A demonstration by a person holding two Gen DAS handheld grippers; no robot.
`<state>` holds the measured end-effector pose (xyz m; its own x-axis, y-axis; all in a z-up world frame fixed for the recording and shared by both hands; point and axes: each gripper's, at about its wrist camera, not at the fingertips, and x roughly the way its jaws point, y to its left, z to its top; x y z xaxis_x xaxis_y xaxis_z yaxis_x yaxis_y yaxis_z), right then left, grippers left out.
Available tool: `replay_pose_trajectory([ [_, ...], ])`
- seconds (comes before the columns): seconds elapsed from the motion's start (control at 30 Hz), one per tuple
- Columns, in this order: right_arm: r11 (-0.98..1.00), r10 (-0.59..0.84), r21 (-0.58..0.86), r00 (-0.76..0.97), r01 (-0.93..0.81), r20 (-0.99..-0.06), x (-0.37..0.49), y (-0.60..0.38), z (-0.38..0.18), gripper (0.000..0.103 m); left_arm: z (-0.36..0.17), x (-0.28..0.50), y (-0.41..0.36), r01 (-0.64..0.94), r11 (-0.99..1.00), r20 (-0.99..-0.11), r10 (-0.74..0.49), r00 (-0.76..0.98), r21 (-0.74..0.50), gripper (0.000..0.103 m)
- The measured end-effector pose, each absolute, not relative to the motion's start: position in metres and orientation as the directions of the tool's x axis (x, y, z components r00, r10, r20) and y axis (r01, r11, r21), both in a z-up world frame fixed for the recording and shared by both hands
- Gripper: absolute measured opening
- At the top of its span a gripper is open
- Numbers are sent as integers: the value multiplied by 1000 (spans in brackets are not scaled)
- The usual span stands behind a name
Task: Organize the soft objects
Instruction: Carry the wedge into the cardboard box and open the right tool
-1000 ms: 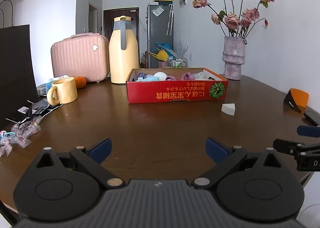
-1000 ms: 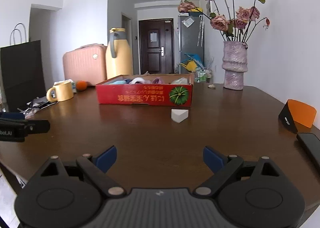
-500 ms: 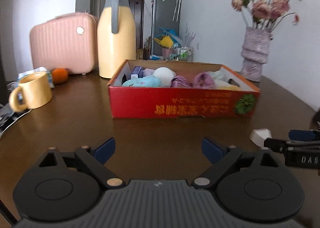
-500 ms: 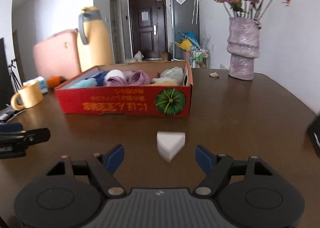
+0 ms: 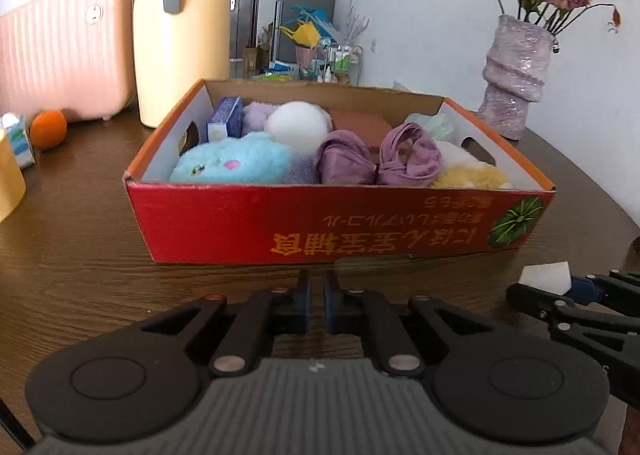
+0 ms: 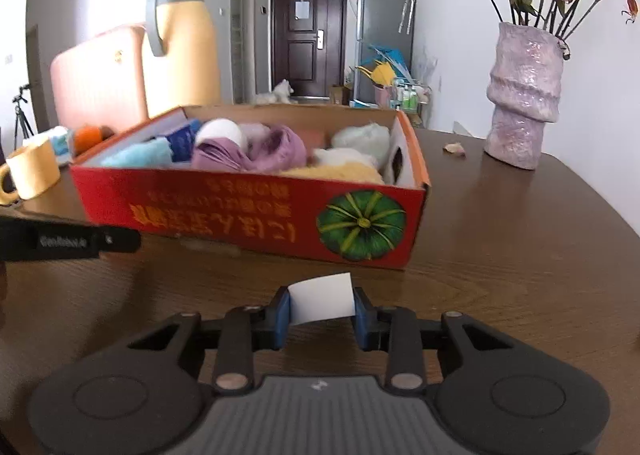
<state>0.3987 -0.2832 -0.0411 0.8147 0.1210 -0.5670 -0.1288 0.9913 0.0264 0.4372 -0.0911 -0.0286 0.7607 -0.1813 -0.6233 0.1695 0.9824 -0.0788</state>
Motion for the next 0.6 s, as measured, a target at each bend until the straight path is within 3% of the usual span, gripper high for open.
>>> replay_pose_trajectory([
  [0.23, 984, 170, 30, 853, -178, -493, 361, -273, -13, 30, -10, 399, -87, 176, 982, -583, -182, 792, -67, 6],
  [0.6, 974, 218, 20, 912, -225, -349, 224, -264, 33, 31, 20, 255, -56, 184, 983, -462, -176, 869, -28, 6],
])
